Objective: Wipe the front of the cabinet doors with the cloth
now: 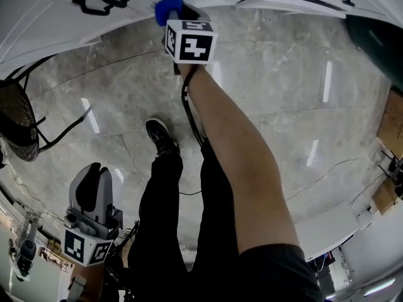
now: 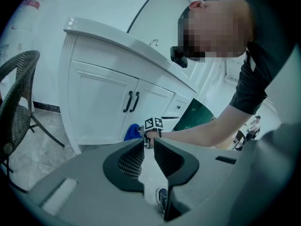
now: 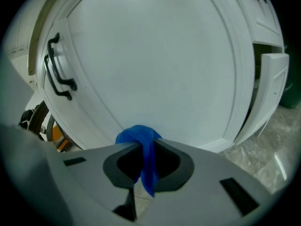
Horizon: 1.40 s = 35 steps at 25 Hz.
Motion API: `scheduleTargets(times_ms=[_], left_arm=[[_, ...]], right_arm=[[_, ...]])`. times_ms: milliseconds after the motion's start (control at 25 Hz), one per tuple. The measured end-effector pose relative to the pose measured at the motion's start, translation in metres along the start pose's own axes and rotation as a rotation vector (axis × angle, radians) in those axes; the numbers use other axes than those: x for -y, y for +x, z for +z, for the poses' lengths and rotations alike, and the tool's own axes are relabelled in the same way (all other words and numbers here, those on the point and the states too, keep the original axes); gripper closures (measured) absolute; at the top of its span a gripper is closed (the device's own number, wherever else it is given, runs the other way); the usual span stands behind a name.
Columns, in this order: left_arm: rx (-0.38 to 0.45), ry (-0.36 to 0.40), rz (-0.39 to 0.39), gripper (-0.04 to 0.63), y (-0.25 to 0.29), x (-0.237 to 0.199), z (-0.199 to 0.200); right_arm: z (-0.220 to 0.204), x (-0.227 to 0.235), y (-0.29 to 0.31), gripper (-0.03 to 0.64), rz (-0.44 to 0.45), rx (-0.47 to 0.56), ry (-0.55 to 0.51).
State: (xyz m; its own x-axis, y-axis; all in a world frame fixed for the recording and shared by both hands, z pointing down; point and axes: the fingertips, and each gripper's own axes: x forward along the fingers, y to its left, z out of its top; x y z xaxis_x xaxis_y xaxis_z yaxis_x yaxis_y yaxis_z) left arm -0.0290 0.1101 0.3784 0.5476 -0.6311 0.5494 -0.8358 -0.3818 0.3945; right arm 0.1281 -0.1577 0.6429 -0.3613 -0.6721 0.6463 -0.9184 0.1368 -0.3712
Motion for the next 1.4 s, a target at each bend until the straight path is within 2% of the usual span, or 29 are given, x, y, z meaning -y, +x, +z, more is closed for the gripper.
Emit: scheduleTargets(times_ms=[240, 400, 560, 760, 920, 1120, 1400], left_arm=[[-0.012, 0.001, 0.034, 0.528, -0.019, -0.029, -0.005], [-0.024, -0.003, 0.052, 0.528, -0.016, -0.032, -0.014], [-0.041, -0.007, 0.044, 0.528, -0.002, -0.017, -0.021], [-0.054, -0.002, 0.009, 0.528, 0.021, 0.014, -0.024], [-0.056, 0.017, -0.017, 0.528, 0.039, 0.039, -0.018], [-0.043, 0.036, -0.039, 0.528, 0.053, 0.059, -0.008], [-0.028, 0.029, -0.030, 0.528, 0.051, 0.060, -0.003]], right_arm=[[-0.032, -0.062, 0.027, 0.580, 0.075, -0.059, 0.012], [-0.051, -0.075, 0.044, 0.580, 0.140, -0.093, -0.056], [-0.045, -0.027, 0.047, 0.580, 0.089, -0.082, -0.098], [-0.033, 0.071, 0.023, 0.580, -0.025, -0.079, -0.043], [-0.018, 0.126, 0.003, 0.580, -0.078, -0.077, -0.039], [-0.011, 0.160, -0.012, 0.581, -0.113, -0.091, -0.077], [-0.013, 0.176, -0.020, 0.581, -0.170, -0.108, -0.070]])
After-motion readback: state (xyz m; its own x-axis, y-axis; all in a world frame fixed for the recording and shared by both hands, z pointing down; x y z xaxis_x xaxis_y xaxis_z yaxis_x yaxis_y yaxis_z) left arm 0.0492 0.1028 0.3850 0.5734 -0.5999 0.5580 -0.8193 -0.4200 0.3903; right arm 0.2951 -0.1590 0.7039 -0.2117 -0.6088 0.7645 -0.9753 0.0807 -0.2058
